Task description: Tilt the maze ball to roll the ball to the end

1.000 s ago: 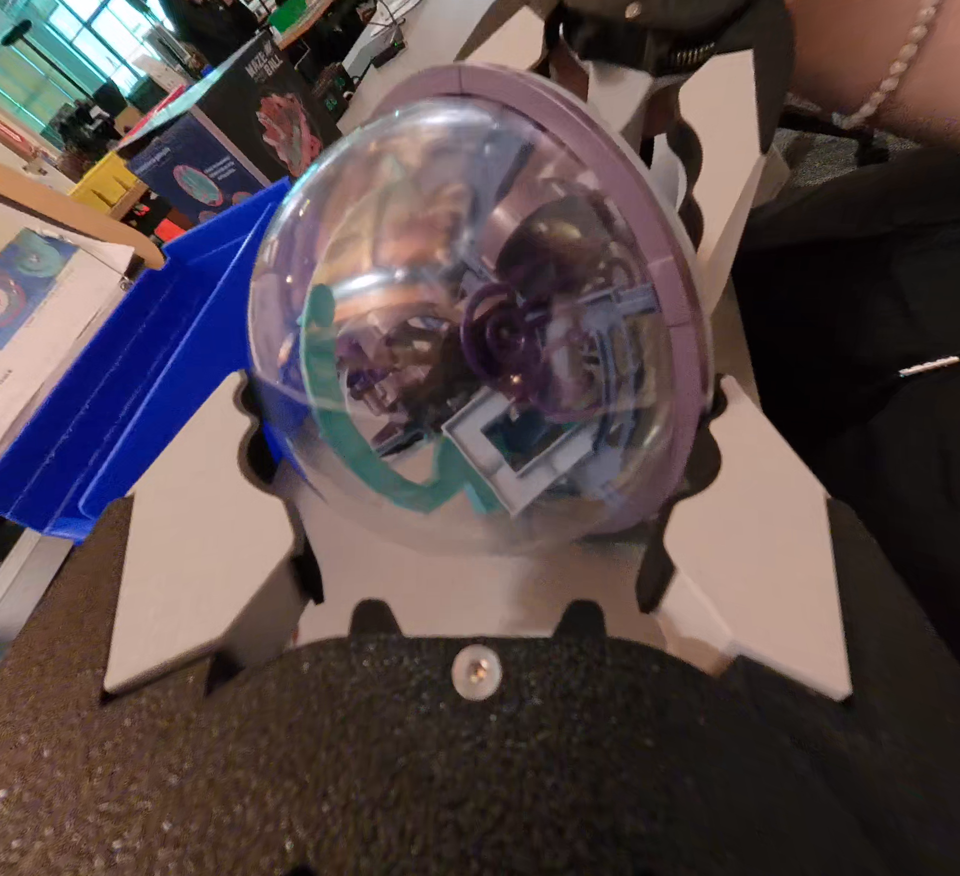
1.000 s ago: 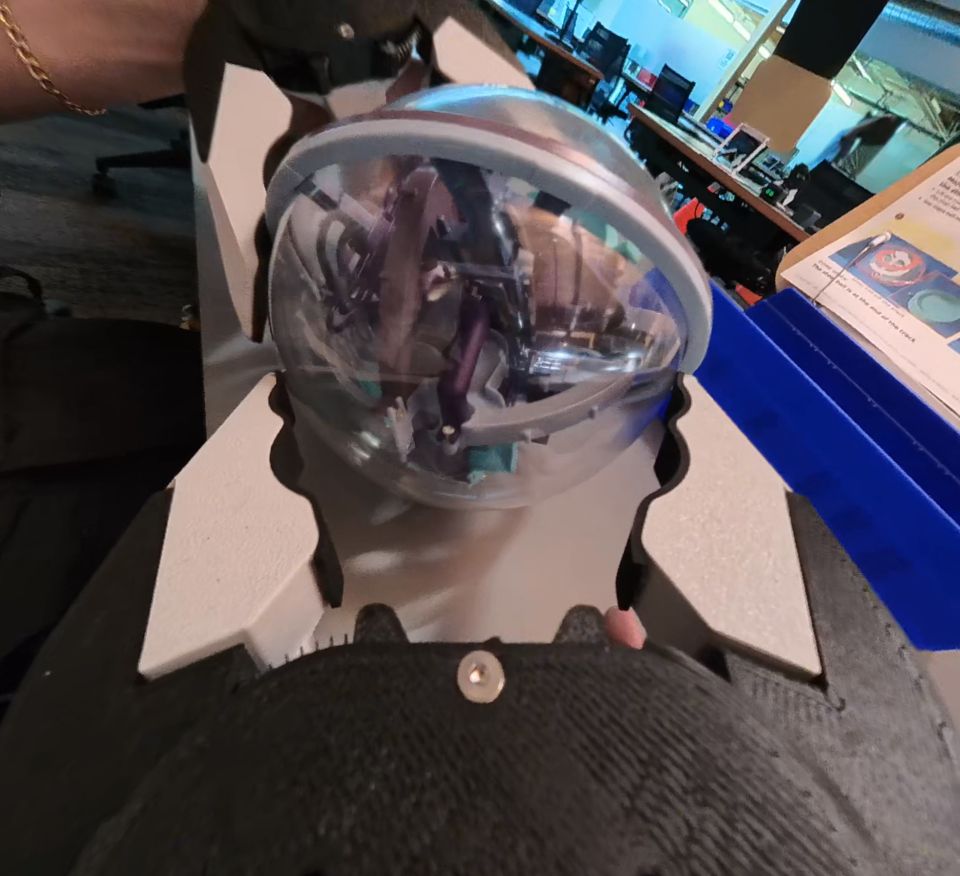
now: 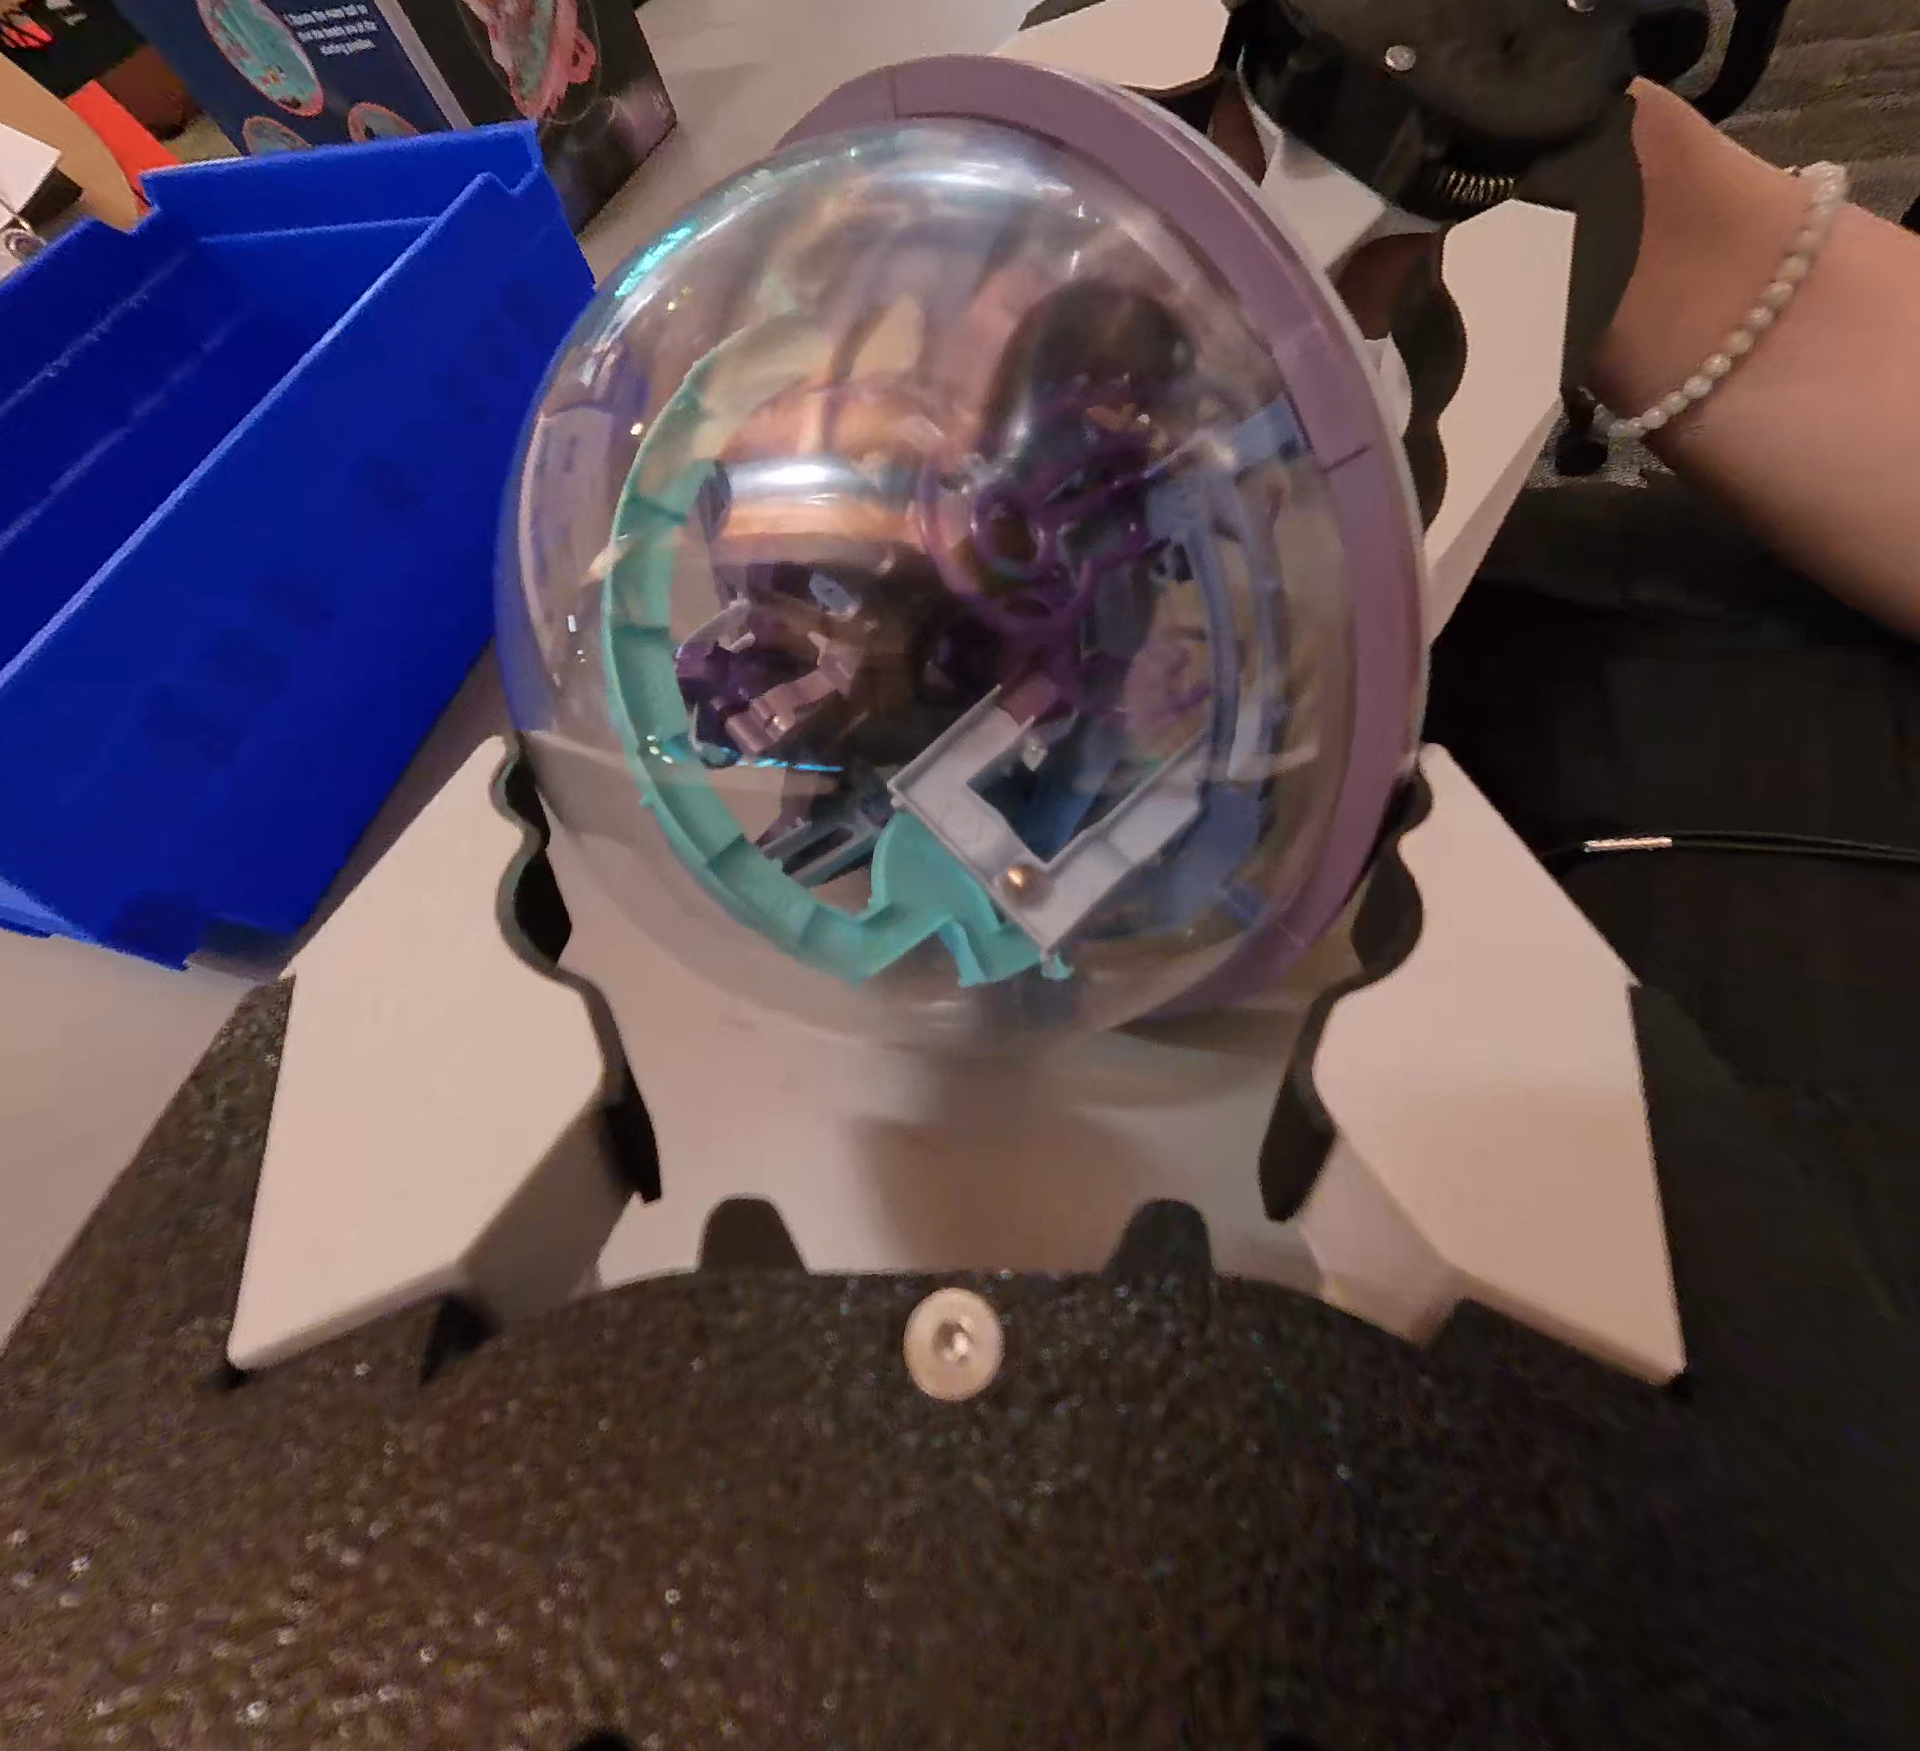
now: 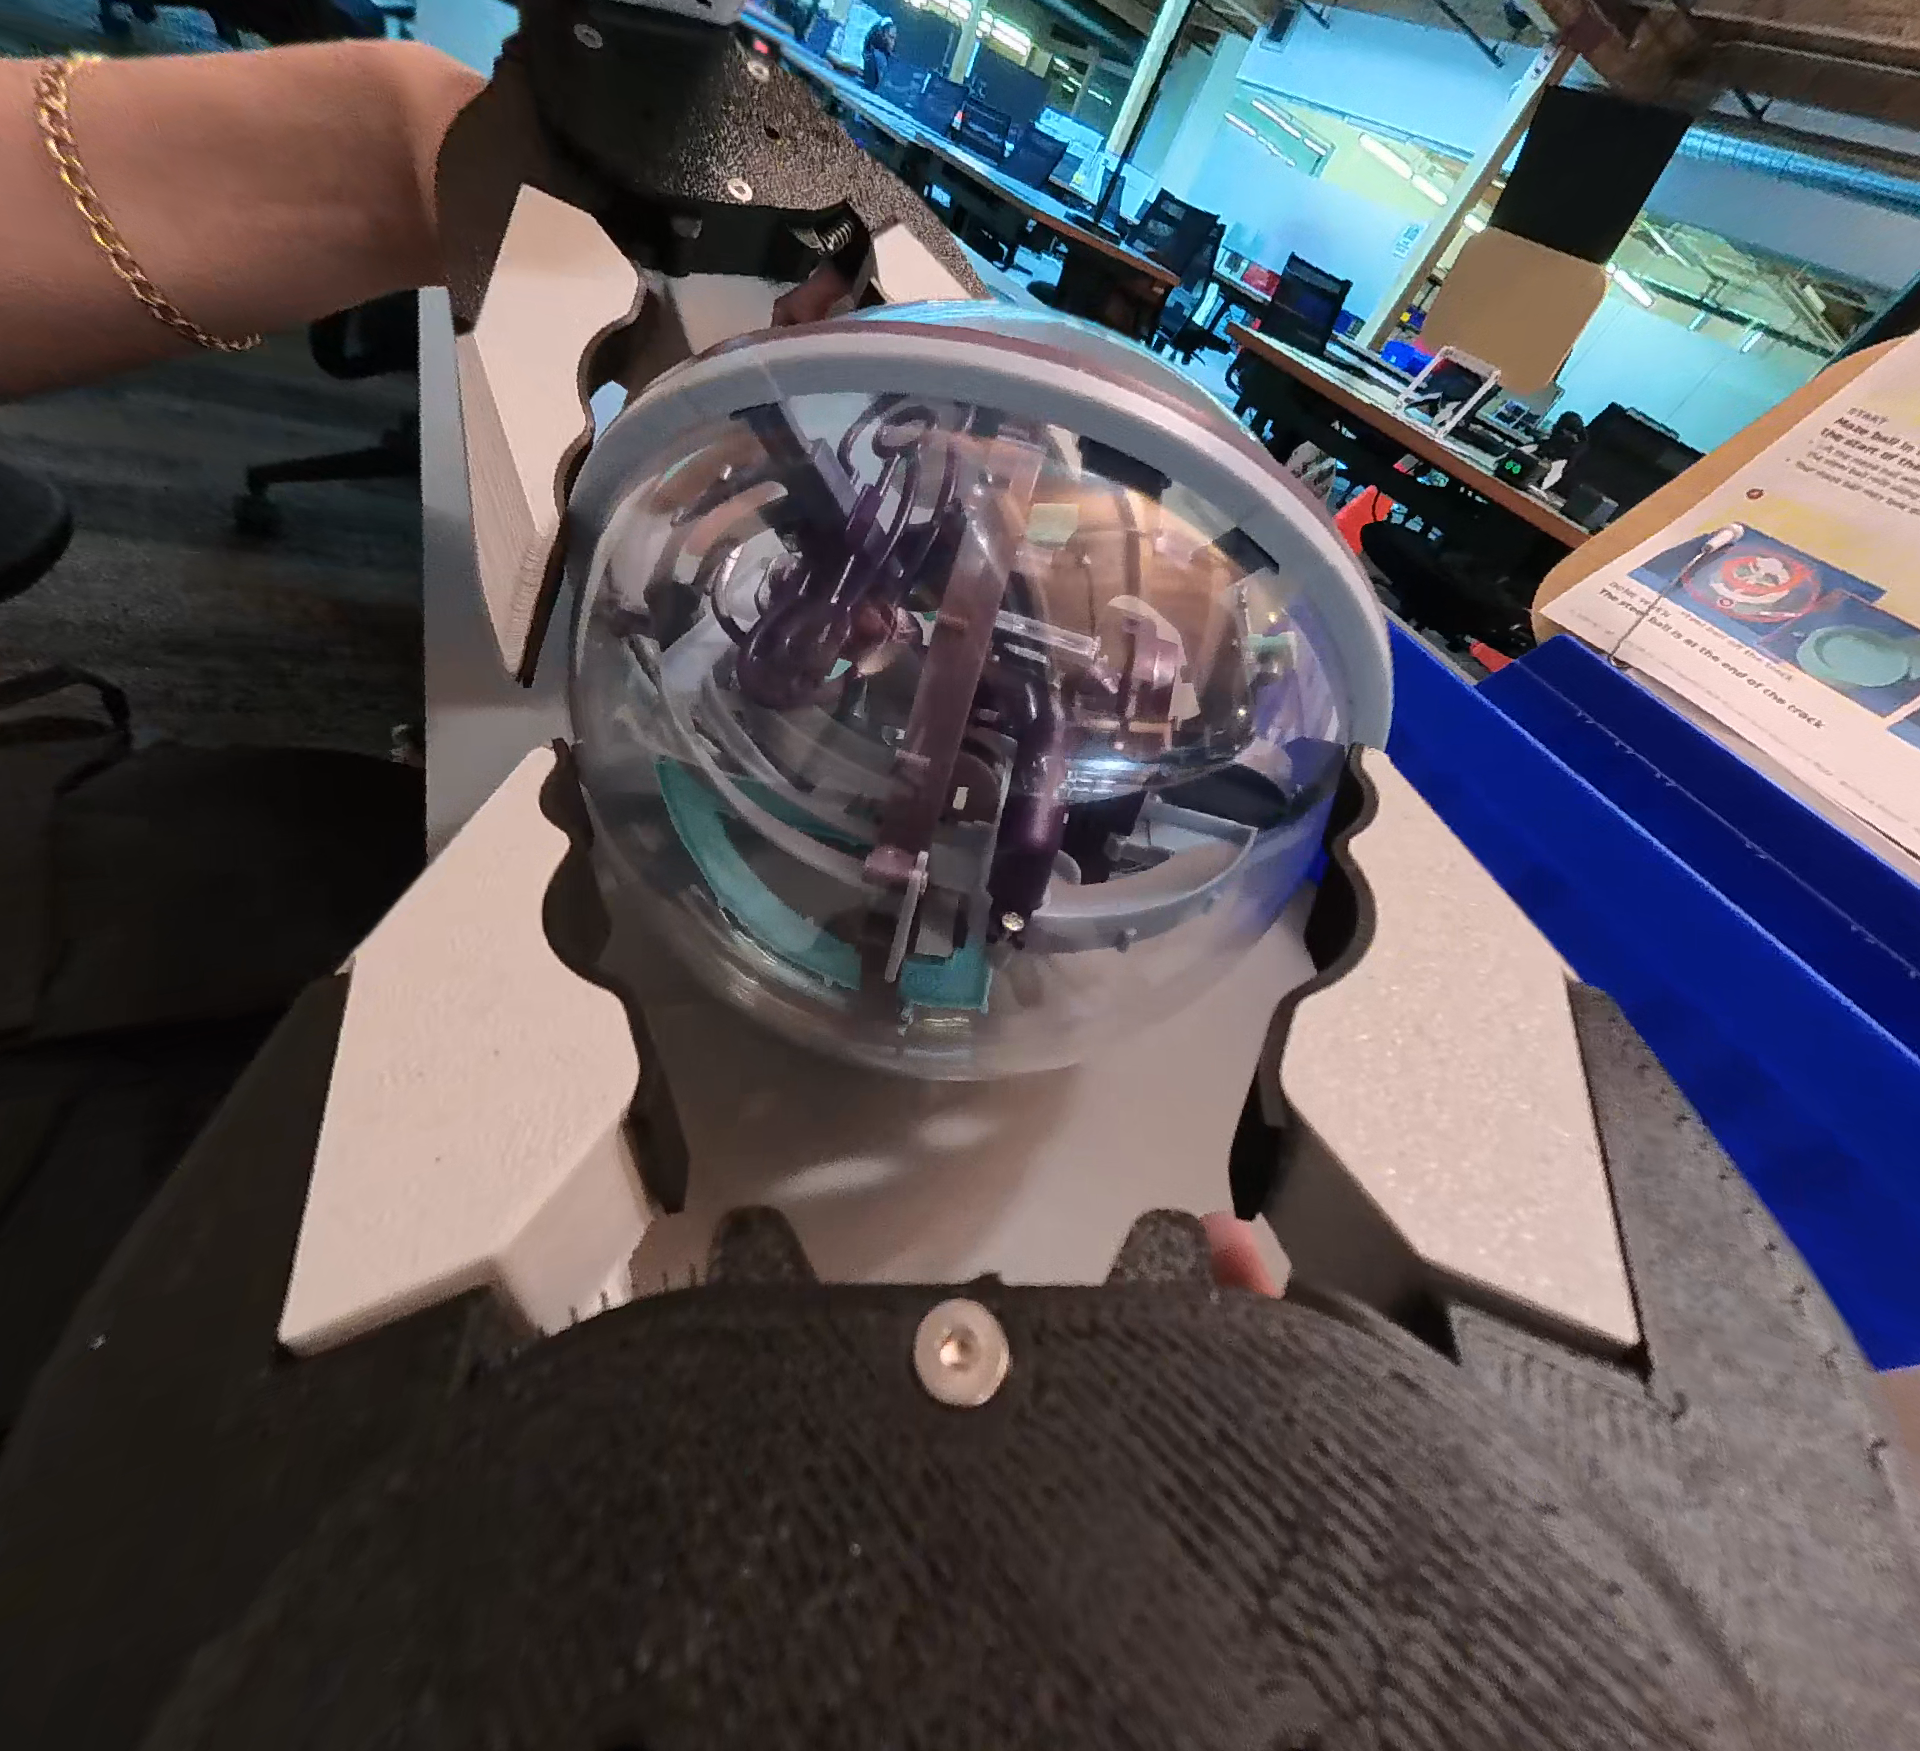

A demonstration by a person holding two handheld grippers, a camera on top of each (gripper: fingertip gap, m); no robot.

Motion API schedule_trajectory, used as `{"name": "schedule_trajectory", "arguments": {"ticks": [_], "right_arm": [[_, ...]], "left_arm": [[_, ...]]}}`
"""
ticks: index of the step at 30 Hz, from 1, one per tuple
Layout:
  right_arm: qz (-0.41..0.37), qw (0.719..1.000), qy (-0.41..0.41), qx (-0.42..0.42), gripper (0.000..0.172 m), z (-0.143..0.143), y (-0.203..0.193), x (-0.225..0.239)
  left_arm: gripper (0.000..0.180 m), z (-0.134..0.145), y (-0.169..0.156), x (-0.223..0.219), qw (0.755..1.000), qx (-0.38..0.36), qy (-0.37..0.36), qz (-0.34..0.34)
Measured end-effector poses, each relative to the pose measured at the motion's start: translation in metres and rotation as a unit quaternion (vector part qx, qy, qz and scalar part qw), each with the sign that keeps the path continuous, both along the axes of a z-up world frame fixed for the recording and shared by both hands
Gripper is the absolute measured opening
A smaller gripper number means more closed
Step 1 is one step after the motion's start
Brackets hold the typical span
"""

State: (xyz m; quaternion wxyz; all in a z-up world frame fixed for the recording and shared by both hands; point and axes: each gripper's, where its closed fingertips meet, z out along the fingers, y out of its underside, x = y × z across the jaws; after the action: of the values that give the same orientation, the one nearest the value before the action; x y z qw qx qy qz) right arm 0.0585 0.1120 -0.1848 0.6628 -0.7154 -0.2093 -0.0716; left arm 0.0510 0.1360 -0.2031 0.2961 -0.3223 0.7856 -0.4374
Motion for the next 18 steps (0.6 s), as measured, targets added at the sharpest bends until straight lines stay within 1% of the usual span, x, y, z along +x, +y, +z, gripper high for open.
{"name": "schedule_trajectory", "arguments": {"ticks": [11,18], "right_arm": [[-0.015,0.999,-0.041,-0.002,0.137,-0.002,0.009,-0.002],[-0.015,1.0,-0.024,-0.003,0.137,-0.003,0.01,0.0]], "left_arm": [[0.151,-0.004,0.012,-0.001,0.999,0.045,-0.01,0.004],[0.15,-0.003,0.012,0.0,0.999,0.038,-0.009,0.006]]}}
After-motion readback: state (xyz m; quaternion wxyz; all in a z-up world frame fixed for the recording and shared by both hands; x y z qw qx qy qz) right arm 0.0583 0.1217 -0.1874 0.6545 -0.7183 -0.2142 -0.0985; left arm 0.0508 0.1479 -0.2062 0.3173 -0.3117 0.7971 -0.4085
